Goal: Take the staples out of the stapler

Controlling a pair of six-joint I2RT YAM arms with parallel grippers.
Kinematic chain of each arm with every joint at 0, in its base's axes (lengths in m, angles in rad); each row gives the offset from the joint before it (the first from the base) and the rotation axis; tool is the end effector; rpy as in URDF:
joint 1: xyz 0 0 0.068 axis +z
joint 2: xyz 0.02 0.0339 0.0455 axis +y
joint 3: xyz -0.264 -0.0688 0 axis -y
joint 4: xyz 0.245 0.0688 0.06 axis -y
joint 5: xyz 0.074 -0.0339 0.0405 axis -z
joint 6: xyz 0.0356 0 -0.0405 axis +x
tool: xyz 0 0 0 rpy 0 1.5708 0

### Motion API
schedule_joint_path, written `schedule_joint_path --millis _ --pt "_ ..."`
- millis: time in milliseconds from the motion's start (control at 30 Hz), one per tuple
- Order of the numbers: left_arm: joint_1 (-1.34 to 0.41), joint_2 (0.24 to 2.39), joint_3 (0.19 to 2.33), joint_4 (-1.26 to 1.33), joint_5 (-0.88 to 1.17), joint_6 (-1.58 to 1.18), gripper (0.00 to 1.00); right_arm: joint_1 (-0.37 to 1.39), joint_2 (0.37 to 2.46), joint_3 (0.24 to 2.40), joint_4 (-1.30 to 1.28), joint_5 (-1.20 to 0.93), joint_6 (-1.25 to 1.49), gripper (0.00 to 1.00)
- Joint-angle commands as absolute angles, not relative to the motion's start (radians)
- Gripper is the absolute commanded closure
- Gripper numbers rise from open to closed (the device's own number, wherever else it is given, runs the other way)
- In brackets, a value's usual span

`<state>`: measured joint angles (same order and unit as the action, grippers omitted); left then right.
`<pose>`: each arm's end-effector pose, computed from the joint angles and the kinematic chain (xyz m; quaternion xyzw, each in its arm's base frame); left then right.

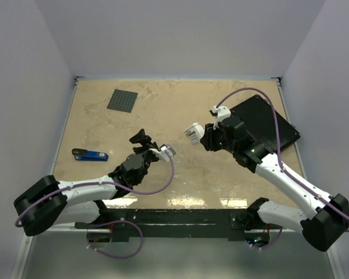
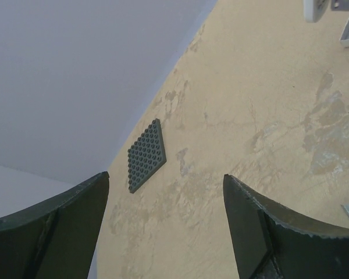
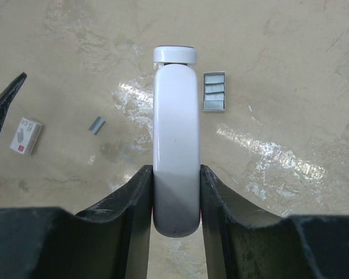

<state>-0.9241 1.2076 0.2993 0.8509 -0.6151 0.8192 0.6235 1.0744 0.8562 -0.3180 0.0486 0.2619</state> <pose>0.1532 -0.1689 0.1981 0.3967 0.6051 0.1855 0.6650 0.1964 0.1391 0.2952 -0.1444 0.8569 0.1927 0.4558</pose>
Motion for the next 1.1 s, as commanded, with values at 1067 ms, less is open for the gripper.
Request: schedule_joint_path --millis 1067 --pt "-0.758 1.078 0.707 0.054 0.041 0.132 0.14 0.614 1.032 1.075 -0.405 -0.483 0.324 1.00"
